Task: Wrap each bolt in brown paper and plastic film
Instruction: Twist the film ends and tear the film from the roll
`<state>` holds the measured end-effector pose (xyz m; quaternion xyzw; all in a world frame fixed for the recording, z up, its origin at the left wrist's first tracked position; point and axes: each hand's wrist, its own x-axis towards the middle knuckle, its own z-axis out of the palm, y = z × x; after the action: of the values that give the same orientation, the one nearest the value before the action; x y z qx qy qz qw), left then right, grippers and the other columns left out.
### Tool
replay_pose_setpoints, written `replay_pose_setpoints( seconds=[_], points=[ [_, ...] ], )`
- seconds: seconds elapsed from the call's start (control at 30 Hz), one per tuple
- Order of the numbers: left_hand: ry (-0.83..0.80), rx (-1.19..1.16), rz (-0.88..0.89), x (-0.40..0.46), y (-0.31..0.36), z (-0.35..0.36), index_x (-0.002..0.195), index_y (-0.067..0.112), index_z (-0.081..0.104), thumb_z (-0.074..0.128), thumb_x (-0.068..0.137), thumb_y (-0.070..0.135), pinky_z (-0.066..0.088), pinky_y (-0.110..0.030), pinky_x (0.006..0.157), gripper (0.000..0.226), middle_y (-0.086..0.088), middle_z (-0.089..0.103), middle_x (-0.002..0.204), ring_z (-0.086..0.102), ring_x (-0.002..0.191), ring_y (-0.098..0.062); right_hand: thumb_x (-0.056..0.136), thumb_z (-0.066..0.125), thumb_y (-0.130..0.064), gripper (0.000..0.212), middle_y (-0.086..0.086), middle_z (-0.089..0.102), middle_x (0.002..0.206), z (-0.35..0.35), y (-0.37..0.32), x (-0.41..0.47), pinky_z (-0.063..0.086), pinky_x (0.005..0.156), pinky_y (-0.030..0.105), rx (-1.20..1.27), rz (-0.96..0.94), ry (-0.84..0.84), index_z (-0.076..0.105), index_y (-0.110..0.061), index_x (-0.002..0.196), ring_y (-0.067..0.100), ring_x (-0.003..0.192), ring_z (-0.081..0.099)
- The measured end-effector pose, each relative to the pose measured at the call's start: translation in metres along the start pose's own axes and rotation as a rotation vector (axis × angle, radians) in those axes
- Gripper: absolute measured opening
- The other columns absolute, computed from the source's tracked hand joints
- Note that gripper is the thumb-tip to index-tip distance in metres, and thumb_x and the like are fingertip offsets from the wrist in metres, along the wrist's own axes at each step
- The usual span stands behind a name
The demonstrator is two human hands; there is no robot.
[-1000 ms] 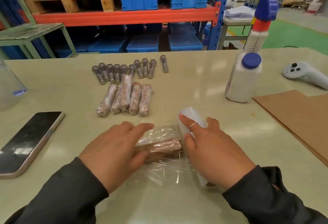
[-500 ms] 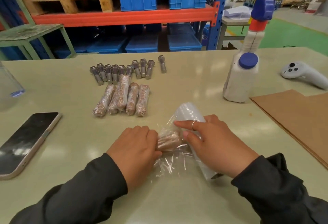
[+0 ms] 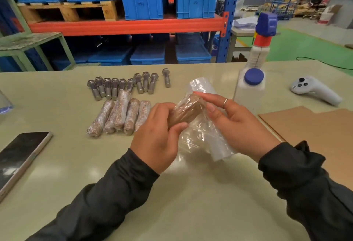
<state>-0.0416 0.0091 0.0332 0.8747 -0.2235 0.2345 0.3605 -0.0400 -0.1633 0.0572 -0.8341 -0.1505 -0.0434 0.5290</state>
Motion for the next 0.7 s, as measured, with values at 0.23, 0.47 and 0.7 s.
replay_pose_setpoints(
  seconds=[0.23, 0.47, 0.7],
  points=[
    [0.045, -0.433, -0.136, 0.002, 0.005, 0.020, 0.125, 0.058, 0.026, 0.044, 0.077, 0.049, 0.044, -0.020, 0.056, 0.052, 0.022, 0.050, 0.078, 0.053, 0.059, -0.003, 0.078, 0.049, -0.046, 0.029, -0.013, 0.068, 0.109, 0.012, 0.017, 0.004, 0.048, 0.094, 0.028, 0.389, 0.008, -0.058, 0.062, -0.043, 0.103, 0.006, 0.102, 0.063],
    [-0.059, -0.495, -0.136, 0.000, 0.000, 0.021, 0.127, 0.057, 0.038, 0.063, 0.061, 0.072, 0.049, -0.037, 0.093, 0.072, 0.007, 0.059, 0.123, 0.060, 0.109, -0.008, 0.073, 0.058, -0.057, 0.042, -0.001, 0.066, 0.115, 0.022, 0.025, -0.001, 0.051, 0.092, 0.033, 0.555, 0.047, -0.204, 0.056, -0.044, 0.112, 0.018, 0.106, 0.063],
    [-0.003, -0.722, -0.233, -0.004, -0.008, 0.026, 0.103, 0.044, 0.063, 0.080, 0.057, 0.042, 0.050, -0.021, 0.084, 0.049, 0.006, 0.068, 0.108, 0.066, 0.098, -0.008, 0.072, 0.061, -0.058, 0.065, -0.012, 0.058, 0.126, 0.028, 0.027, -0.005, 0.054, 0.085, 0.034, 0.685, 0.181, -0.213, 0.024, -0.070, 0.124, 0.014, 0.107, 0.063]
  ],
)
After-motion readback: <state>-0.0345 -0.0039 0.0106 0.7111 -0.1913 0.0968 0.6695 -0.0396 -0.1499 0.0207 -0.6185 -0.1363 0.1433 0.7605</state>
